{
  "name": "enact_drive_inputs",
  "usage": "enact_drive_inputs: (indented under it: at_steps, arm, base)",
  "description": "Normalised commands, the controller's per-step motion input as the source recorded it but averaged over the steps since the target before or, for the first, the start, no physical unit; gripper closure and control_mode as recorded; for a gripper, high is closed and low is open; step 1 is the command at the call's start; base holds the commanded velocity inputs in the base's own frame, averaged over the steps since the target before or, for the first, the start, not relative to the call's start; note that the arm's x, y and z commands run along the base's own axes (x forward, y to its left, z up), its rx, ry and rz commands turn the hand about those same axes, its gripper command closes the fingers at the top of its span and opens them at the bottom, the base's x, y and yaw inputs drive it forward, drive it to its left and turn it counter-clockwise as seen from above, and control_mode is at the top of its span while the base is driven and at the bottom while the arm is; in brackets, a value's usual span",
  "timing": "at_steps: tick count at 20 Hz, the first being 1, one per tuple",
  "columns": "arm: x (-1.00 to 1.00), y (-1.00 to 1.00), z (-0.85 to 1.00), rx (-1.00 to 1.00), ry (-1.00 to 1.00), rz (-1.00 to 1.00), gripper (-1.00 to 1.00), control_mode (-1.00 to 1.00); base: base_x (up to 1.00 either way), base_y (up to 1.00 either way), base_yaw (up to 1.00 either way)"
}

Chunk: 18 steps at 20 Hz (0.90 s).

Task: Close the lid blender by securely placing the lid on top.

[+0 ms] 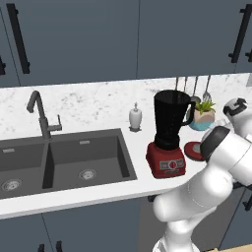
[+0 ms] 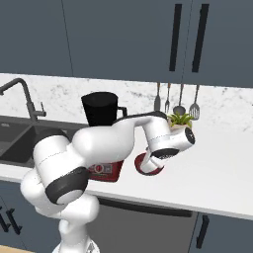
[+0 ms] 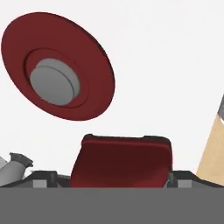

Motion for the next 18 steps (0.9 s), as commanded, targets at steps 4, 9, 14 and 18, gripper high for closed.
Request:
enact_drive_inputs:
  at_steps: [4, 9, 14, 18]
  arm:
    - [0.17, 0.23, -0.27, 0.0, 0.0, 0.0, -1.0, -1.0]
    - [0.14, 0.16, -0.25, 0.0, 0.0, 0.0, -1.0, -1.0]
    - [0.35, -0.08, -0.1, 0.0, 0.0, 0.0, -1.0, -1.0]
    - [0.33, -0.18, -0.28, 0.0, 0.01, 0.0, -1.0, -1.0]
  base:
    - [0.0, 0.0, 0.0]
    - [0.0, 0.0, 0.0]
    - [0.0, 0.0, 0.0]
    - [0.0, 0.0, 0.0]
